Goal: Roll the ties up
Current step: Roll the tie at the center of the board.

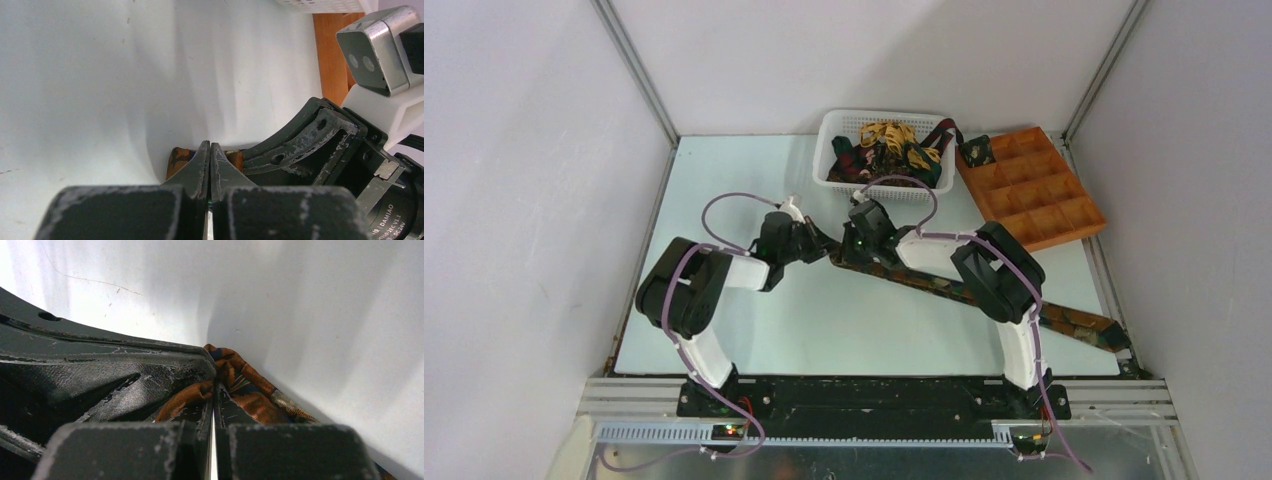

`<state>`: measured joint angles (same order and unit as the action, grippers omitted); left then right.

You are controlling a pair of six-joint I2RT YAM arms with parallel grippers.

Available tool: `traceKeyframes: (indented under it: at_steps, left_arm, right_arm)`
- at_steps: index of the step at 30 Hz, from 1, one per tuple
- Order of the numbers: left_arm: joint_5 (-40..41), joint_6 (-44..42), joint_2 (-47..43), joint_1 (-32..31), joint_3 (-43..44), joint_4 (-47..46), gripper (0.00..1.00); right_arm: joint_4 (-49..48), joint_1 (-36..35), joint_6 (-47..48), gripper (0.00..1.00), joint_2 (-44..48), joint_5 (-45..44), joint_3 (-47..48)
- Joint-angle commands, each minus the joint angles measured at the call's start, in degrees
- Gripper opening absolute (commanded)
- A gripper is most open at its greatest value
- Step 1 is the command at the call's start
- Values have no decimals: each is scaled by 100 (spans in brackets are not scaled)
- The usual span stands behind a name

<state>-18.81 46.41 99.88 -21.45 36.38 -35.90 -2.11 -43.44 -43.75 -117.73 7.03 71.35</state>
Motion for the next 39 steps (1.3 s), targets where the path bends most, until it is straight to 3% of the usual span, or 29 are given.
traceKeyframes:
  at_steps: [1,11,28,39]
  left_arm:
    - [-367,29,-13,-131,-50,-73,0]
    - [-341,-36,-72,-140,-70,-22,0]
    - [-301,-100,6,-471,95,108,0]
    - [-37,18,273,-607,140,24,0]
  right_arm:
    - [-244,55,39,4,429,-343,-130]
    - [-126,158,138,18,921,-453,-340]
    - [710,358,287,13,1569,-1144,-510]
    - [815,423,363,9,1580,-512,-552]
